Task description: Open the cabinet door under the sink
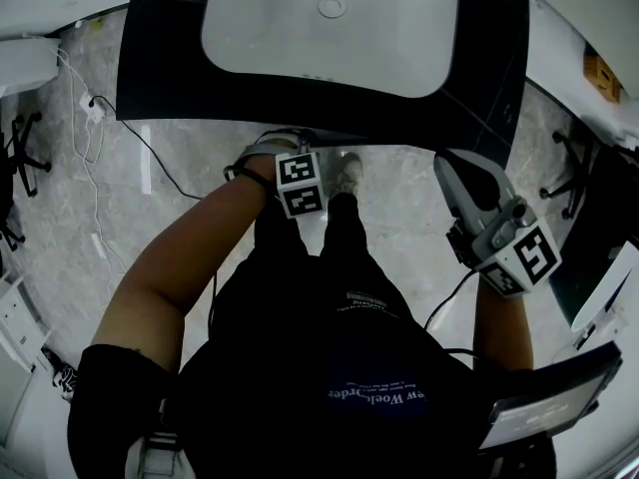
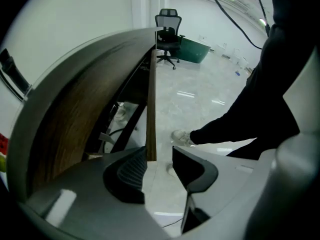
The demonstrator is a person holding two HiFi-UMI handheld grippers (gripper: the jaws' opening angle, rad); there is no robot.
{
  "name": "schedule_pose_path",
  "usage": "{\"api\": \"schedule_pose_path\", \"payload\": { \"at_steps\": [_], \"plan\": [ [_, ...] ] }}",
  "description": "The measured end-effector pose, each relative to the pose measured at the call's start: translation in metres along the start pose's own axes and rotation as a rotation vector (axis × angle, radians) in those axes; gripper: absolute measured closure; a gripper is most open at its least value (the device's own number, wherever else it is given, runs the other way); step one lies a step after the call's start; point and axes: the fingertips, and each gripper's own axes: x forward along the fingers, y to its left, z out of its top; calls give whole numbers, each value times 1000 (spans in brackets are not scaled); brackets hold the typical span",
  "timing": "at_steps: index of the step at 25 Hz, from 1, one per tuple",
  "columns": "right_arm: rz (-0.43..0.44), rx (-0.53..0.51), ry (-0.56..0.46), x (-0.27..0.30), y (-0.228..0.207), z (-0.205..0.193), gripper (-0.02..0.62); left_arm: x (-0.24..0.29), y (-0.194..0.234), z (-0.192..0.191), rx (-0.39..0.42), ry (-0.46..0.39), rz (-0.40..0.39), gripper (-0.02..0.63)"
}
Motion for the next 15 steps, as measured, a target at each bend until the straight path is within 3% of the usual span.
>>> {"api": "schedule_pose_path", "payload": {
  "at_steps": [3,5,8,11,12,15],
  "plan": [
    [-5,3,3,-9,0,0,597,7,-21,1,-9,25,-108,445],
    [-9,1,3,-16,-1,1,597,20,-25,3,0,59,-122,418],
    [-10,-7,8,-29,-6,2,595,40,-9,4,-24,96,-35,424],
    [-2,-26,14,-43,-15,2,597,49,6,5,-49,134,71,512],
    [4,-26,18,-47,-18,2,597,50,6,5,-55,148,90,538],
    [37,-22,13,-53,-22,5,597,53,-8,6,-101,165,87,540]
  ]
}}
